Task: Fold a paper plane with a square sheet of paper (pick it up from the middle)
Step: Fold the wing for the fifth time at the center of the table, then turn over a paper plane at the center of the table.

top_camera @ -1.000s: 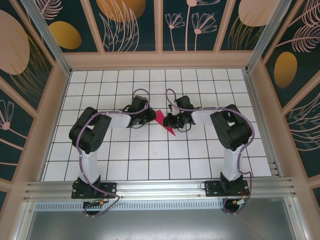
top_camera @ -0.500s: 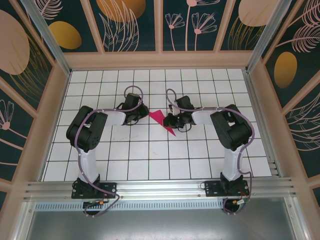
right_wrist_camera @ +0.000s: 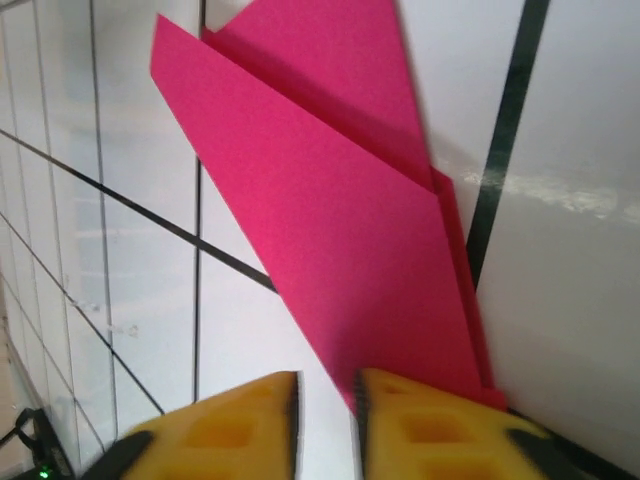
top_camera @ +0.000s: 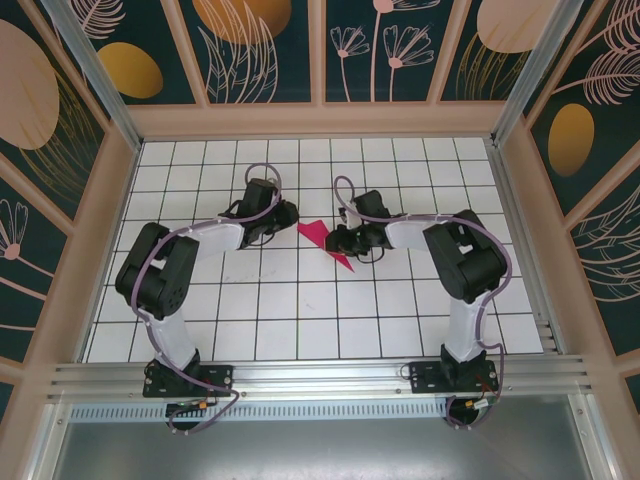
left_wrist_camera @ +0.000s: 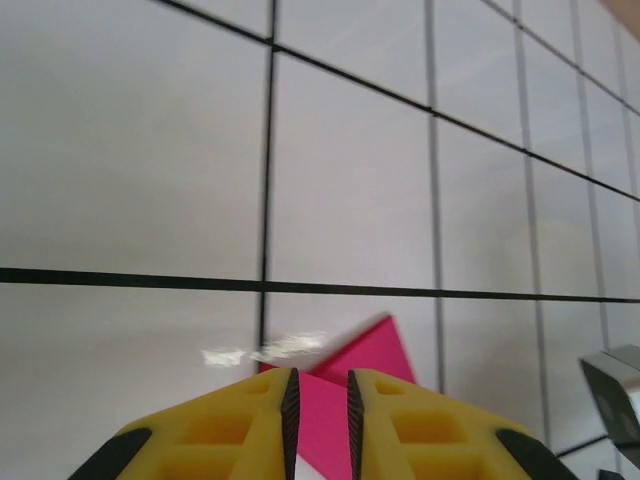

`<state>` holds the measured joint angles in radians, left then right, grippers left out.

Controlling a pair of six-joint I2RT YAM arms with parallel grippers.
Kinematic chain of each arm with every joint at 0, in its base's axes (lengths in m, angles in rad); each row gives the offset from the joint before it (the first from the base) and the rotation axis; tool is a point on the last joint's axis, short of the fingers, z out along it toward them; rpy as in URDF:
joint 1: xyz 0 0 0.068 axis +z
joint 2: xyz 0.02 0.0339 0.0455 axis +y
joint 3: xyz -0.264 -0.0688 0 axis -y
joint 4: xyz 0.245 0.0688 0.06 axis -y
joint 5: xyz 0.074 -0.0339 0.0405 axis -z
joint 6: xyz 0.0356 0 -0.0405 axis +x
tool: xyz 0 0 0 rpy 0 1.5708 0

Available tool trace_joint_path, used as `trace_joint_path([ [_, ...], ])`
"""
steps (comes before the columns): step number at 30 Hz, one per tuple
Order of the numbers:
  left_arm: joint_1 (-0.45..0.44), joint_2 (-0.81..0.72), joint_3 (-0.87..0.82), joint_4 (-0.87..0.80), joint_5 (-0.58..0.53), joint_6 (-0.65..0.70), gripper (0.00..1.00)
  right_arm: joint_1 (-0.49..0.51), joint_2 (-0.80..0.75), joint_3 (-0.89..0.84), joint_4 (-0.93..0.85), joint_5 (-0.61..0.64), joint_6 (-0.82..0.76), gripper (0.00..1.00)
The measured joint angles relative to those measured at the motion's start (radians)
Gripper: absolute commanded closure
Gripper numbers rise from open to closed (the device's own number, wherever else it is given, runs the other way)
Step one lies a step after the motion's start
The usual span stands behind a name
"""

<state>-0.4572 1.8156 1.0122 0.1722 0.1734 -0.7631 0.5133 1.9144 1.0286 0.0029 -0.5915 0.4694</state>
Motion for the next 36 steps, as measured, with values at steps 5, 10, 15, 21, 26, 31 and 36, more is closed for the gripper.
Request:
trace_joint_path([
  [5,-0.049,-0.014,0.048,-0.101,-0.04,-0.027,0.66,-0.034,-0.116,-0.024,0.013,0.006,0.0,0.49],
  [10,-0.099,-0.013,0.107,-0.225,-0.1,-0.059,0.54,-0.107,-0.231,-0.085,0.034,0.068,-0.023,0.37],
  [15,-0.16,0.01,0.187,-0.345,-0.187,-0.095,0.41,-0.175,-0.274,-0.169,0.046,0.162,-0.026,0.28],
  [21,-0.259,0.117,0.36,-0.513,-0.322,-0.113,0.3,-0.208,-0.277,-0.235,0.066,0.249,-0.014,0.24],
  [26,-0.319,0.24,0.533,-0.657,-0.416,-0.103,0.24,-0.237,-0.277,-0.265,0.087,0.283,0.01,0.23],
  [31,-0.347,0.364,0.702,-0.811,-0.481,-0.086,0.25,-0.263,-0.286,-0.283,0.106,0.277,0.039,0.23],
  [36,-0.349,0.406,0.758,-0.916,-0.52,-0.075,0.3,-0.265,-0.302,-0.285,0.108,0.261,0.054,0.23],
])
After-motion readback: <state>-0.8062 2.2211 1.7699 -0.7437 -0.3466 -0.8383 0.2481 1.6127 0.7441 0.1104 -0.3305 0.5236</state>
